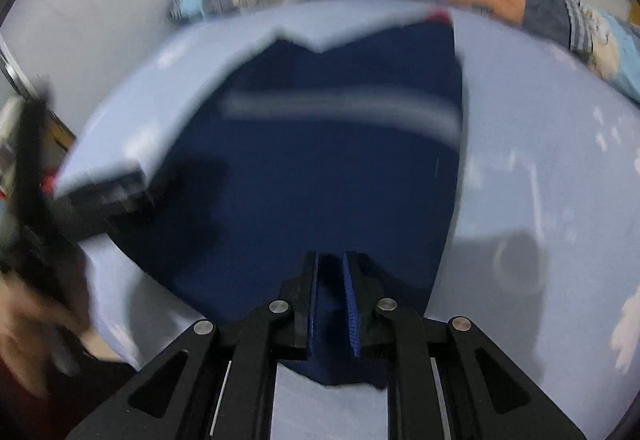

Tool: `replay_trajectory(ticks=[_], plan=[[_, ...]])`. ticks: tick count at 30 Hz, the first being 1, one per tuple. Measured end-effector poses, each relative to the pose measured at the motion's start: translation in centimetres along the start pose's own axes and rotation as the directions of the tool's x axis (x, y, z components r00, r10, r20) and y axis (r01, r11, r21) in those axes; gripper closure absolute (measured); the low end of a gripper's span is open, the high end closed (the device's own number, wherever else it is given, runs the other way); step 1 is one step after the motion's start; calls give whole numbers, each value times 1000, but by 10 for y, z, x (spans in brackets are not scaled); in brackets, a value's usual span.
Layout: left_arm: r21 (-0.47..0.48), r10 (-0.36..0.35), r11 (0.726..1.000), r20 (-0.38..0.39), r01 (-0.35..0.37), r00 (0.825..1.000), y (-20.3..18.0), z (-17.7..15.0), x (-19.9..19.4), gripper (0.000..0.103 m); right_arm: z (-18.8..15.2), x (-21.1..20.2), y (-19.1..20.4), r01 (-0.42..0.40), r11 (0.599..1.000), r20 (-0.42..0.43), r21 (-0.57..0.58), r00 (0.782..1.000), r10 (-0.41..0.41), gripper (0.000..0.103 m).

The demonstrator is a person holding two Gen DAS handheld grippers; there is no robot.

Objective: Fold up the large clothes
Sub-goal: 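Press the folded jacket flat with both tools open, then close the right tool on the navy jacket's bottom edge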

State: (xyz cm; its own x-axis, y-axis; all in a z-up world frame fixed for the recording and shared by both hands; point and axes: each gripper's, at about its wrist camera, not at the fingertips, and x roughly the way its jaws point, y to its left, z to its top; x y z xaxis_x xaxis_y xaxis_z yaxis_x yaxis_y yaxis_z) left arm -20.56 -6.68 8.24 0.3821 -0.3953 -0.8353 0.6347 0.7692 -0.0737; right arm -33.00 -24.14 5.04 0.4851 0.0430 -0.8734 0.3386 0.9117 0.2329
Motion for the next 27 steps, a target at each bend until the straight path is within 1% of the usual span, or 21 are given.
replay_trajectory(ticks=[1, 2, 5, 6, 9, 11, 13, 15, 16, 17, 19, 21, 22, 23, 25, 27], plan=[[13, 10, 1000, -7, -10, 1000, -3, -1, 3, 17, -6, 8, -6, -37, 999, 18, 25, 999, 37, 88], [23, 17, 1000, -16, -17, 1000, -5, -2, 6, 17, -8, 8, -9, -57, 998, 40, 35, 998, 56, 88], [44, 30, 999, -18, -29, 999, -9, -3, 9, 17, 2, -4, -9, -85, 996, 23, 41, 996, 84, 89], [48, 28, 998, -11, -28, 1000, -10, -2, 7, 17, 4, -16, -6, -94, 995, 57, 11, 994, 93, 87], [61, 20, 998, 16, -21, 1000, -18, -1, 3, 17, 6, -43, 3, -54, 997, 163, -52, 985, 62, 86], [77, 11, 997, 14, -13, 1000, -24, -1, 3, 17, 6, -43, 3, -50, 998, 148, -46, 987, 57, 83], [112, 6, 994, 7, -7, 1000, -35, -4, 5, 17, 2, -30, 3, -45, 998, 77, -40, 996, 48, 82], [153, 35, 987, 12, -36, 999, -46, -8, 7, 17, -8, -17, 1, -41, 998, 9, -38, 999, 42, 81], [177, 57, 982, 16, -59, 998, -49, -9, 9, 17, -11, -13, 2, -41, 998, 6, -41, 999, 42, 78], [200, 75, 977, 21, -78, 997, -53, -11, 11, 17, -12, -11, 4, -37, 998, 11, -51, 999, 38, 76], [205, 84, 975, 23, -87, 996, -54, -11, 12, 17, -9, -12, 9, -38, 997, 0, -60, 999, 38, 76], [194, 79, 977, 40, -85, 996, -53, -9, 8, 17, -7, -19, 8, -83, 995, 24, -49, 996, 84, 75], [195, 78, 977, 50, -86, 996, -54, -9, 6, 17, -5, -26, 8, -118, 992, 47, -47, 992, 120, 75], [199, 79, 976, 64, -90, 995, -56, -9, 4, 17, -4, -31, 9, -124, 991, 64, -53, 990, 128, 75], [215, 82, 971, 119, -107, 989, -61, -8, -5, 17, -1, -40, 10, -90, 993, 103, -73, 990, 97, 74], [238, 67, 966, 144, -100, 987, -66, -6, -8, 17, 1, -42, 9, -73, 995, 111, -61, 991, 79, 74]])
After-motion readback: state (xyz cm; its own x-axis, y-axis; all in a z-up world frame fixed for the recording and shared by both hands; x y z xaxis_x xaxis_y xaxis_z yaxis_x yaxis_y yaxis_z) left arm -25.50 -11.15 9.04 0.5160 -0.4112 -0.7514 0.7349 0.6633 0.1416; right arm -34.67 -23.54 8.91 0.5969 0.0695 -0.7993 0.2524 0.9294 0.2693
